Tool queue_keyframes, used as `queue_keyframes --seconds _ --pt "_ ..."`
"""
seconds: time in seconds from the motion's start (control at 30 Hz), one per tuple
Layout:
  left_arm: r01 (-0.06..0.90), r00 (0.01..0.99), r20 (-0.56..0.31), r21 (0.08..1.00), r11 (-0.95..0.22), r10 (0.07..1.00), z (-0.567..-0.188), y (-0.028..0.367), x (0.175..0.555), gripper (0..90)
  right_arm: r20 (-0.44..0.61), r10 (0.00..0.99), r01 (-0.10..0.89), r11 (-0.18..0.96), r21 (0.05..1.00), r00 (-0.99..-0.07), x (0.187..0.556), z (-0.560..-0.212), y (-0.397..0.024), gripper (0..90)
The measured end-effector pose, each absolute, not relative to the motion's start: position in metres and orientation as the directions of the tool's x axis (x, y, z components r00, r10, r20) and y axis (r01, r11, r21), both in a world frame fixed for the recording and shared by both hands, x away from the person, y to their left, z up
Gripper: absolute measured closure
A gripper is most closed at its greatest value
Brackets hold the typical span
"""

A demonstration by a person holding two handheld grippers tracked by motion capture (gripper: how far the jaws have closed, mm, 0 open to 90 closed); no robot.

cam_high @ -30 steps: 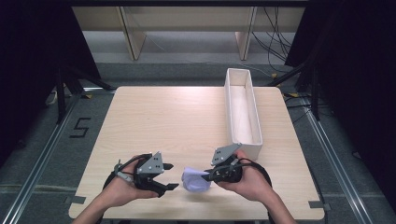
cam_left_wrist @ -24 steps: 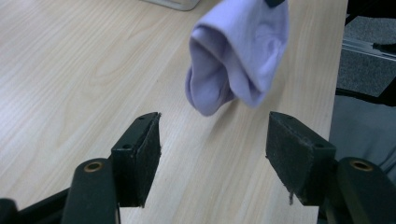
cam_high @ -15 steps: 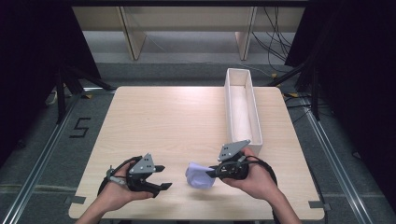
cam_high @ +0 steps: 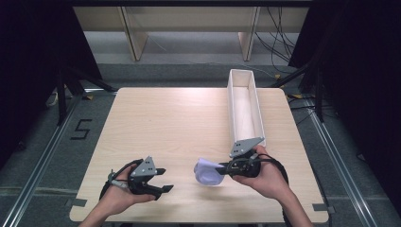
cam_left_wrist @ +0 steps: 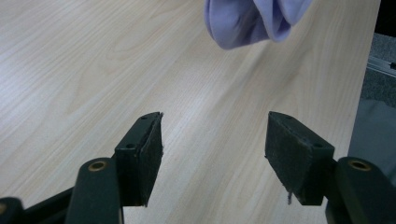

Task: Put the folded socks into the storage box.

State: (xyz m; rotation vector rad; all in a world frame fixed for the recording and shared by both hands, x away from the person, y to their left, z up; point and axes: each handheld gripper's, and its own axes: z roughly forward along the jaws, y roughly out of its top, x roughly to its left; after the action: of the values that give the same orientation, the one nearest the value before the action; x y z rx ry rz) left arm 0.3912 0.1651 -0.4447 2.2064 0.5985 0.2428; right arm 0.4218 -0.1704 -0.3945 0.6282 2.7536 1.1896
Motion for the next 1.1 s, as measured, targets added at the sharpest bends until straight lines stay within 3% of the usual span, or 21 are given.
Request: queue_keyframes --seconds 1.1 --pt "0.338 0.871 -0.036 0.767 -0.546 0.489 -0.443 0.164 0.388 36.2 0.033 0.51 0.371 0.578 0.727 -0.86 0.457 -0.331 -0.218 81.4"
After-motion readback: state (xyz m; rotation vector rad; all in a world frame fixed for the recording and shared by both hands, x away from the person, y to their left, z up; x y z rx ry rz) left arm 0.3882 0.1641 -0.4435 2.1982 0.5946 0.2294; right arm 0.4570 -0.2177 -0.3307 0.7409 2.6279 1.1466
